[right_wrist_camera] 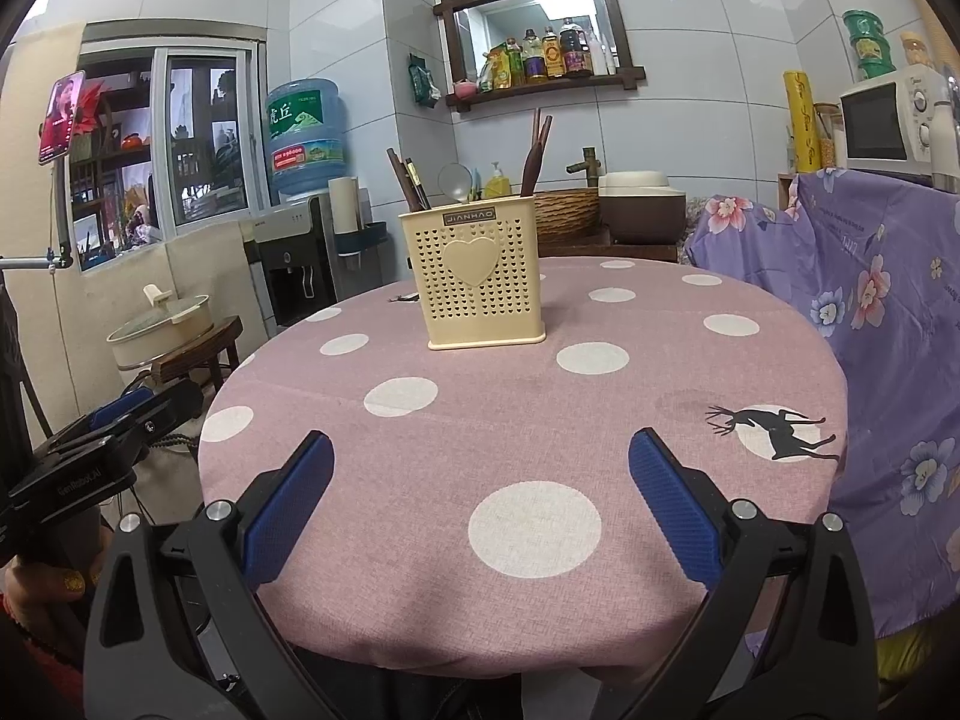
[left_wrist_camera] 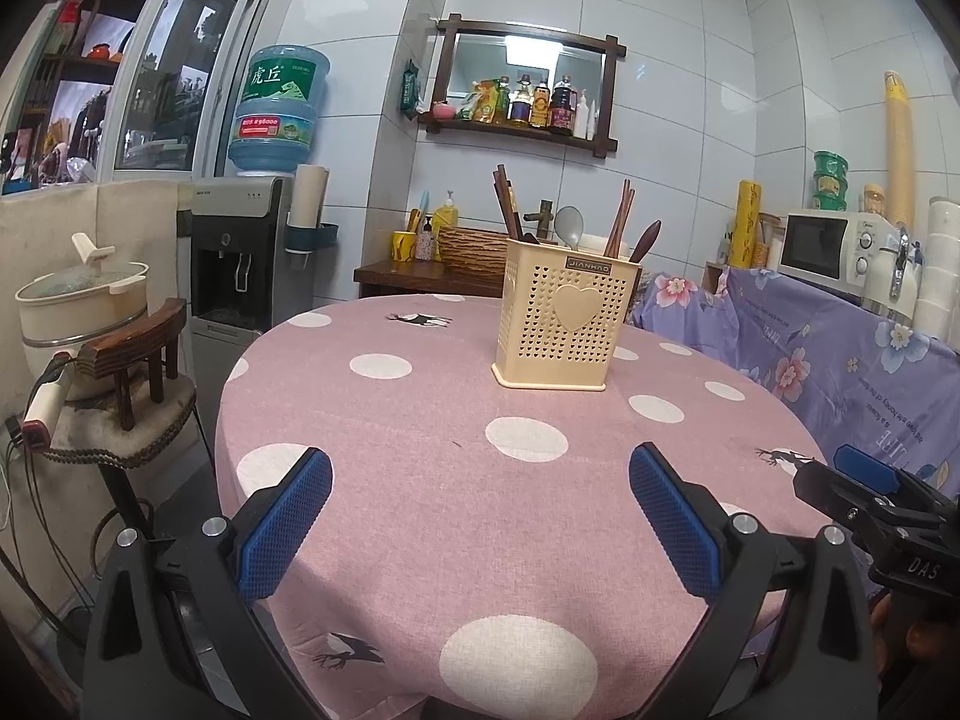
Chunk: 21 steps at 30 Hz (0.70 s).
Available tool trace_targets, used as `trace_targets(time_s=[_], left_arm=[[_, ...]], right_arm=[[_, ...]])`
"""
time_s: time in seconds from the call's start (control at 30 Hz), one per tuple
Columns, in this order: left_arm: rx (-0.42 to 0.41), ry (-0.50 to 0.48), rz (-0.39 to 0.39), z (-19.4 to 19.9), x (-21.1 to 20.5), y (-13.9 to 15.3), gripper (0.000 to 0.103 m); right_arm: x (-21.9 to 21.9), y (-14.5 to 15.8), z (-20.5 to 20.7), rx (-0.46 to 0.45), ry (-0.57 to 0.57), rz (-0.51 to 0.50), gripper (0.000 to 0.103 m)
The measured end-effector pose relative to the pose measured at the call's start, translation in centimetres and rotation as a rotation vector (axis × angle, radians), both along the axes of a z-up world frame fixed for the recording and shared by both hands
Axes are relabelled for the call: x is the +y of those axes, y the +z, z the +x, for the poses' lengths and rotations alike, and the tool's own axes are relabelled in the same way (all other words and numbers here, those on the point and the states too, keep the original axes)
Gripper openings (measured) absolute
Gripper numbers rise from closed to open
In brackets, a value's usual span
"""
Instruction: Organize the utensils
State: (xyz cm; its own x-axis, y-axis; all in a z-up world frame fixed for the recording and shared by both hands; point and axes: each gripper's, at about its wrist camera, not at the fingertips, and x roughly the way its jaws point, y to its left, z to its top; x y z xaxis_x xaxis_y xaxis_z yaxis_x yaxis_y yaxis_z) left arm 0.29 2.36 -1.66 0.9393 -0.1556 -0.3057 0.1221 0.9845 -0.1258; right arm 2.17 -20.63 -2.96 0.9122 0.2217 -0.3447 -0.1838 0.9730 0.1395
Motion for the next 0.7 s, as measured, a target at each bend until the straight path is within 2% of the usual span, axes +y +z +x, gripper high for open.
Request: trace_targets(time_s=[0.7], left_arm=[[-0.009,0.0,0.014,-0.06,-0.23,-0.04,0.098]], right_arm=[[0.03,0.02,-0.01,-0.001,0.0,-0.003,0.097]])
